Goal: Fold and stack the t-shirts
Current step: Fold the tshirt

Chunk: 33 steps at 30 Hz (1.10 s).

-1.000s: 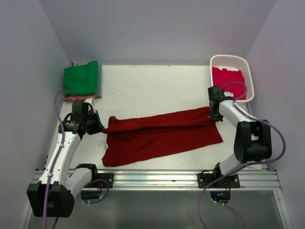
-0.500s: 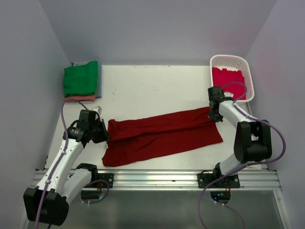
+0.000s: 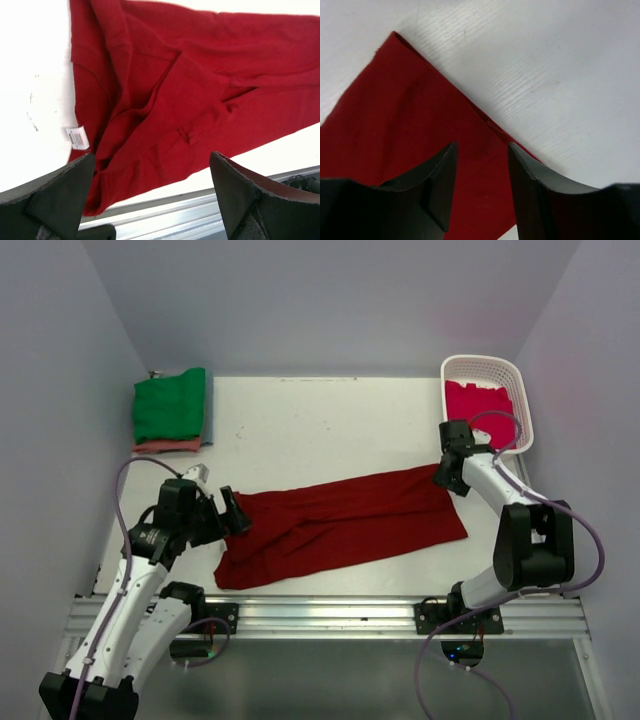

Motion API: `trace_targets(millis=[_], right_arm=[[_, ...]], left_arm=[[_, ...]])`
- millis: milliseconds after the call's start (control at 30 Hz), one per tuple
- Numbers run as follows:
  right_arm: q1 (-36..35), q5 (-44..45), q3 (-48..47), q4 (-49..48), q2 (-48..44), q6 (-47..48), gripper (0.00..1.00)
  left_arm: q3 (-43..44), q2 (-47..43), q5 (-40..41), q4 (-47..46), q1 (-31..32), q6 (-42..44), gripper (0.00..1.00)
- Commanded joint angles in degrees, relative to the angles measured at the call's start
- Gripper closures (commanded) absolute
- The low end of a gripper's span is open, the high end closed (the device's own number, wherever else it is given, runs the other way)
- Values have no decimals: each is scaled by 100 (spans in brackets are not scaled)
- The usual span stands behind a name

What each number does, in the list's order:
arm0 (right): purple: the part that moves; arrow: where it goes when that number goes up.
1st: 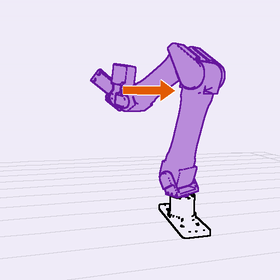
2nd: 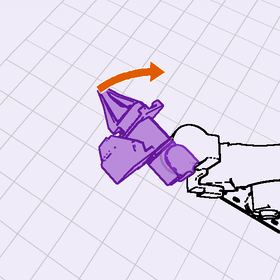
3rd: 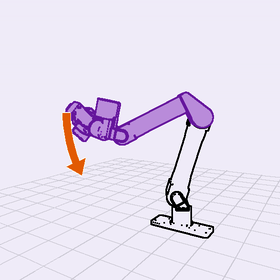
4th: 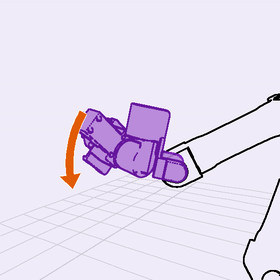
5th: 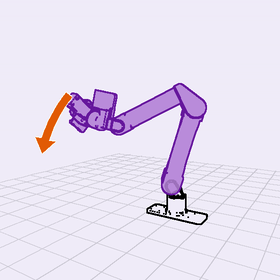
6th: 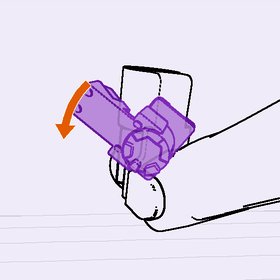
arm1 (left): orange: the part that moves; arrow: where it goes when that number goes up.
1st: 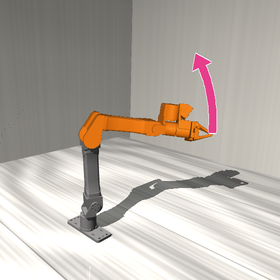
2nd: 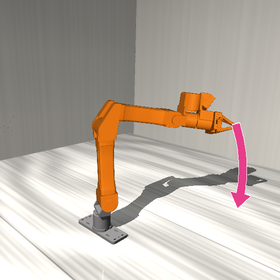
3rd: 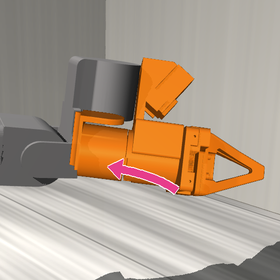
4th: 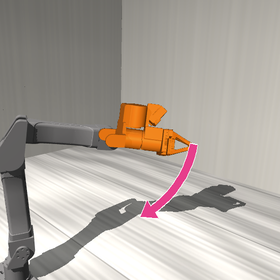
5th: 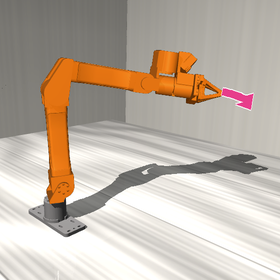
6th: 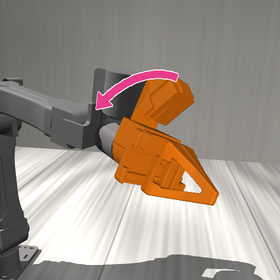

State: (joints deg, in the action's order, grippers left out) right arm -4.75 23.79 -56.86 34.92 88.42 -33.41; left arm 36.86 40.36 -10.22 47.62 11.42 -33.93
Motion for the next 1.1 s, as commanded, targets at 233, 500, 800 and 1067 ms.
trace_targets(millis=[233,500,800,1067], right_arm=[[-104,-1929,-325,-1057,191,343,100],[-394,-2607,-246,-1470,772,537,100],[-482,-2582,-387,-1479,1238,528,100],[-597,-2406,-405,-1417,1178,555,100]], left_arm=[[-337,1172,64,-2474,36,-281,0],[-504,2739,37,-4092,97,-298,51],[-654,3399,389,-4278,115,-237,73],[-689,3461,415,-4348,115,-193,97]])
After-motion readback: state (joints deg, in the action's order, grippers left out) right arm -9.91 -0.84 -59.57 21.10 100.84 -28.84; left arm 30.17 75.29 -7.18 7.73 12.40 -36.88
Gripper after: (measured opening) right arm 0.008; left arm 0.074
